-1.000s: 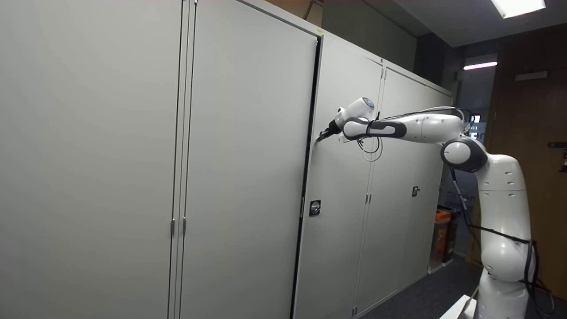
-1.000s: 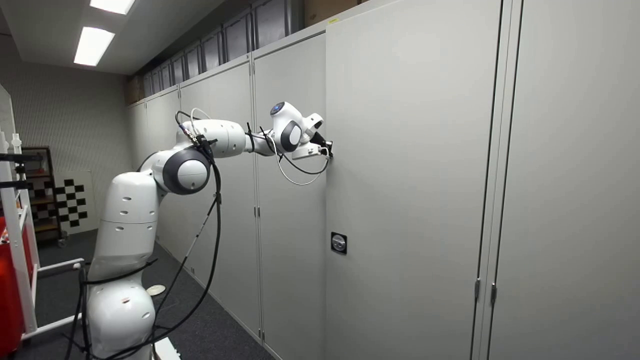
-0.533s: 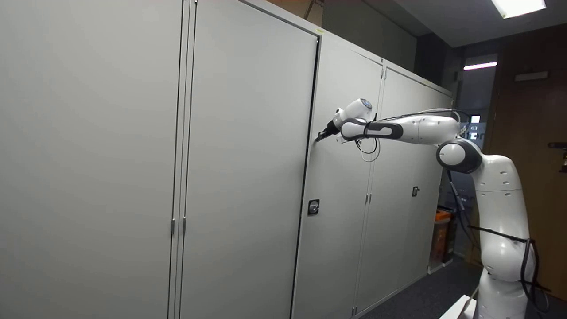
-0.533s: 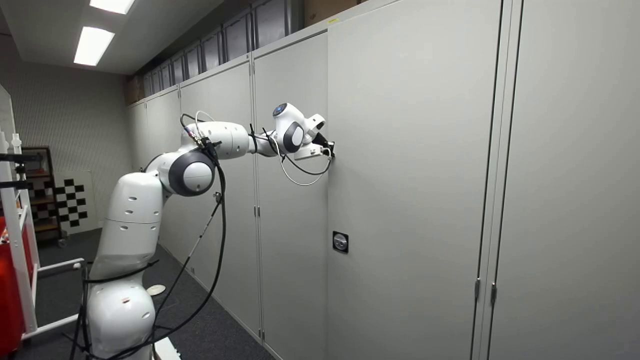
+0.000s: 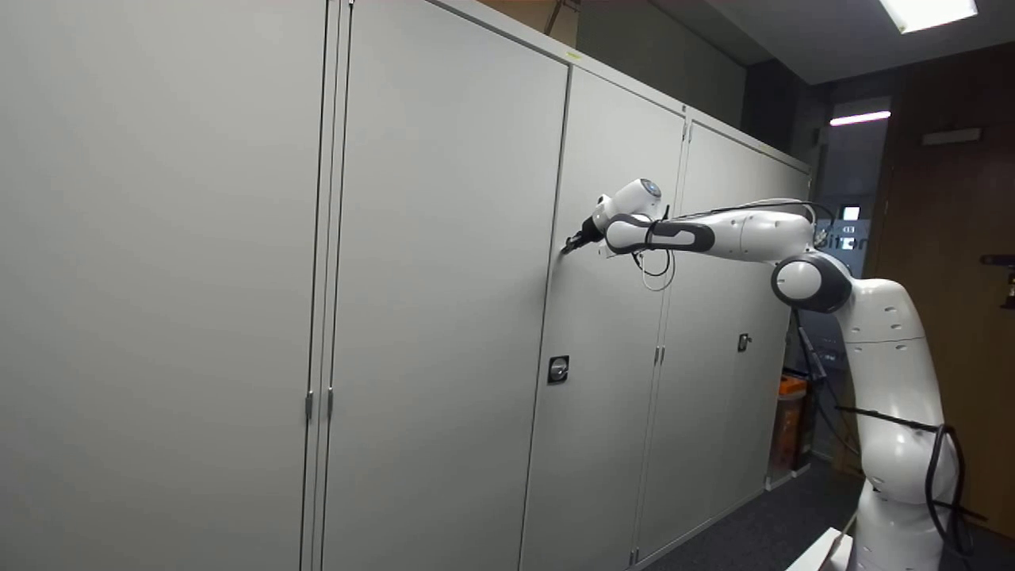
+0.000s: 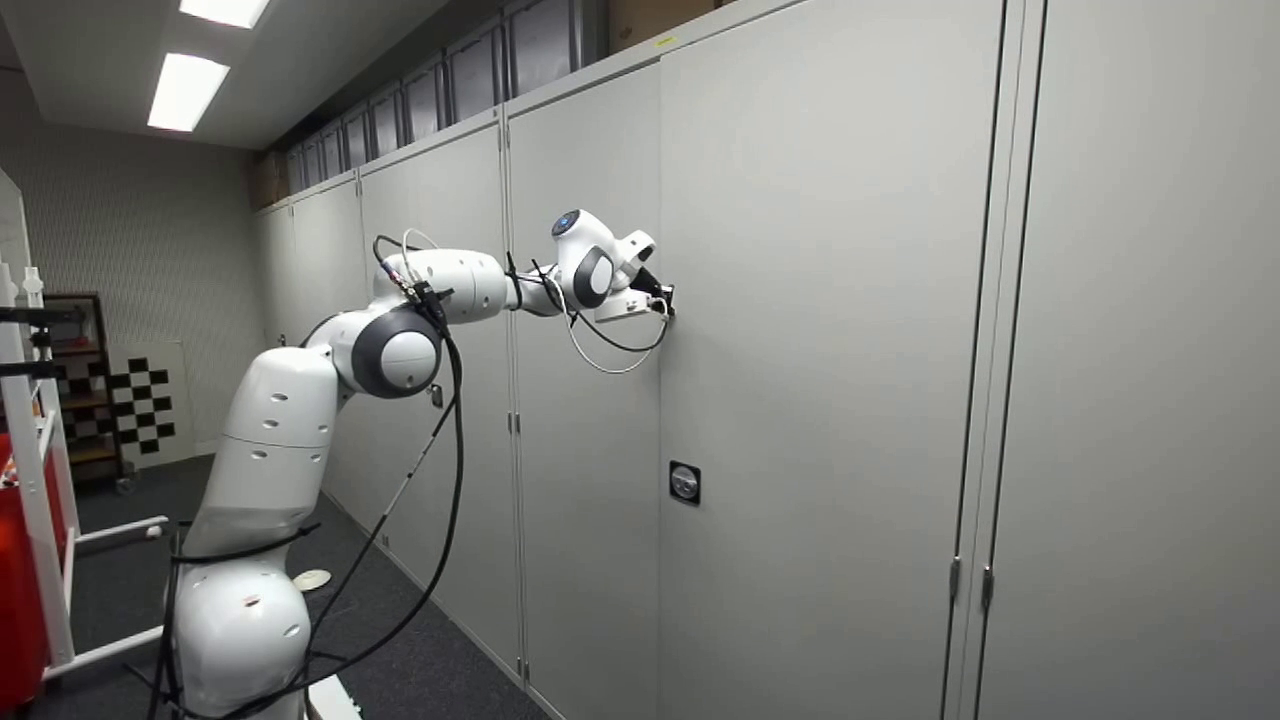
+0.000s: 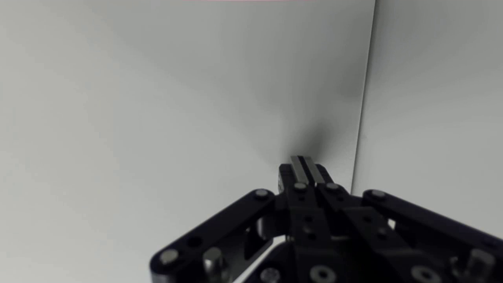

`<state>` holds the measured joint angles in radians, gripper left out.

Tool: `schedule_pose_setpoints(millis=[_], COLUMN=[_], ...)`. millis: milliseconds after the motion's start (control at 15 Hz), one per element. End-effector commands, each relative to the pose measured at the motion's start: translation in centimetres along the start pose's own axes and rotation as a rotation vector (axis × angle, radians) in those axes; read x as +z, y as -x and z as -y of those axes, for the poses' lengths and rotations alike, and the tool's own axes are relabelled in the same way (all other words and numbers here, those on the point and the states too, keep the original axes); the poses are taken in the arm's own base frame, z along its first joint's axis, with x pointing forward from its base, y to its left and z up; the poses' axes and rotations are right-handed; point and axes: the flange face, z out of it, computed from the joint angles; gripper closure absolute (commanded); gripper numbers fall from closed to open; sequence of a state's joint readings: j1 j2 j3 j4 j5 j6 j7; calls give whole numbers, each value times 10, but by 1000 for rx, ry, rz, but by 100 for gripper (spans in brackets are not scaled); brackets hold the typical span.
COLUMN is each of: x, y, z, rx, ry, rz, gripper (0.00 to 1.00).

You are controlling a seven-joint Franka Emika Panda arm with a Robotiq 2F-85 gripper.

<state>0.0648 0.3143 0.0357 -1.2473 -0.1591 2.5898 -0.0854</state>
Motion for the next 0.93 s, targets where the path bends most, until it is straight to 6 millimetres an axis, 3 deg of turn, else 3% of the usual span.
schedule_pose_setpoints(millis=[0, 867], x=[8, 17], y=[-10, -14], z=[-6, -5], rx=[-33, -58], ry=[29, 50], rz=[-15, 34], gripper=[100, 100])
